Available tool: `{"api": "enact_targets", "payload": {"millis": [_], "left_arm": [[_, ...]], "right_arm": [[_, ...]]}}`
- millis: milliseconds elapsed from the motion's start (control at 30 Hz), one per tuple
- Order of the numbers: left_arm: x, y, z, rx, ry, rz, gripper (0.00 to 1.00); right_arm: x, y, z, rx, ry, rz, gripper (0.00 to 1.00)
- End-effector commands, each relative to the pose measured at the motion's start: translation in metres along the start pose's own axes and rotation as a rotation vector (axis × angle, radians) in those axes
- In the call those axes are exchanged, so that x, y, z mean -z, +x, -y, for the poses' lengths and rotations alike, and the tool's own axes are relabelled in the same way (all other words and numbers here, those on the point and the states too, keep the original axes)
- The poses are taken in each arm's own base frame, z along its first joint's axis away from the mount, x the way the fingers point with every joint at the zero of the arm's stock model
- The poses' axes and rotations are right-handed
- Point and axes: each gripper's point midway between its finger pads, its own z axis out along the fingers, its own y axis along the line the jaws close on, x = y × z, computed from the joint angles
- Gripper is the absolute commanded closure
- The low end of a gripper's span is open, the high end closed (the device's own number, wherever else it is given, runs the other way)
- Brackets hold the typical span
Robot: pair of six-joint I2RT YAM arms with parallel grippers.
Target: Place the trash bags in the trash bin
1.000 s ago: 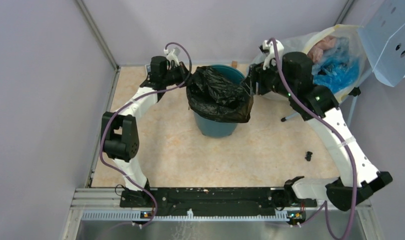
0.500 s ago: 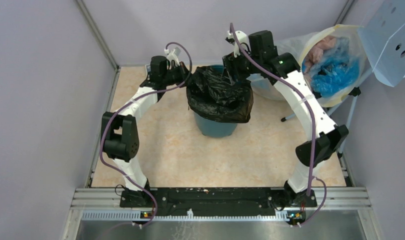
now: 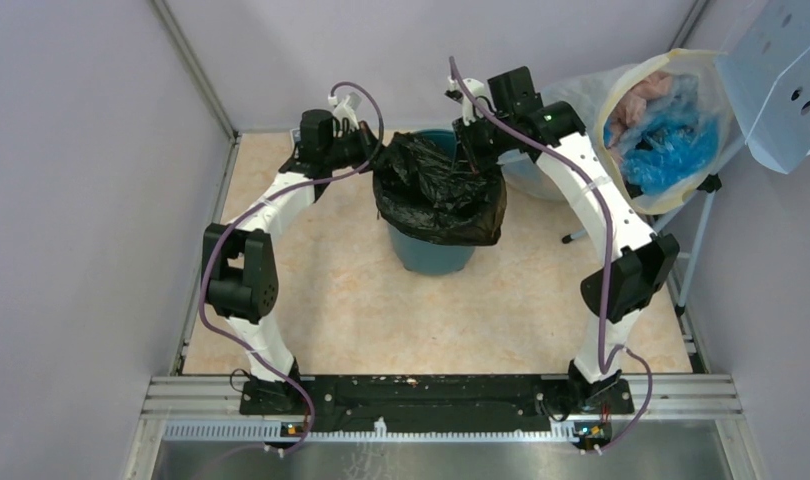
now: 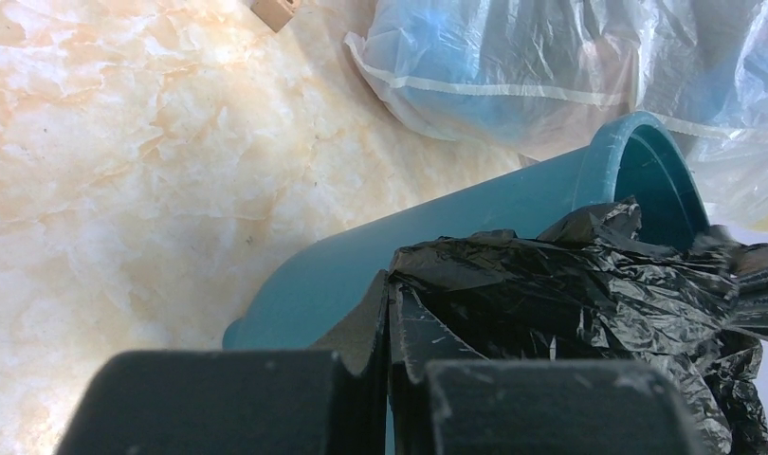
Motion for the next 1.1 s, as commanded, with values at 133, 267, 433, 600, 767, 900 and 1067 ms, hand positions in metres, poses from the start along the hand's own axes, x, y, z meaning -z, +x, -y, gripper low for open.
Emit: {"api": "enact_targets", "payload": {"millis": [133, 267, 433, 600, 767, 900, 1067], "left_arm": [[0.004, -0.024, 0.018, -0.056, 0.045, 0.045, 1.00], [0.008, -0.031, 0.018, -0.054, 0.051, 0.055, 1.00], [0.007, -0.036, 0.025, -0.060, 0.080, 0.052, 1.00], [0.003, -0.032, 0.023, -0.046, 0.095, 0.032, 1.00], [-0.001, -0.022, 0.011, -0.023, 0.083, 0.011, 1.00], [-0.004, -0.012, 0.004, -0.003, 0.072, -0.006, 1.00], [-0.005, 0.000, -0.003, 0.025, 0.066, -0.022, 1.00]], "right_arm": [[0.048, -0.044, 0.030, -0.089, 0.033, 0.170, 1.00], [0.062, -0.053, 0.049, -0.119, 0.050, 0.202, 1.00], [0.059, -0.054, 0.077, -0.198, 0.088, 0.199, 1.00], [0.042, -0.040, 0.105, -0.264, 0.128, 0.153, 1.00], [0.019, -0.013, 0.132, -0.326, 0.206, 0.070, 1.00], [0.003, 0.008, 0.136, -0.363, 0.209, 0.020, 1.00], [-0.006, 0.023, 0.124, -0.406, 0.160, 0.054, 1.00]]}}
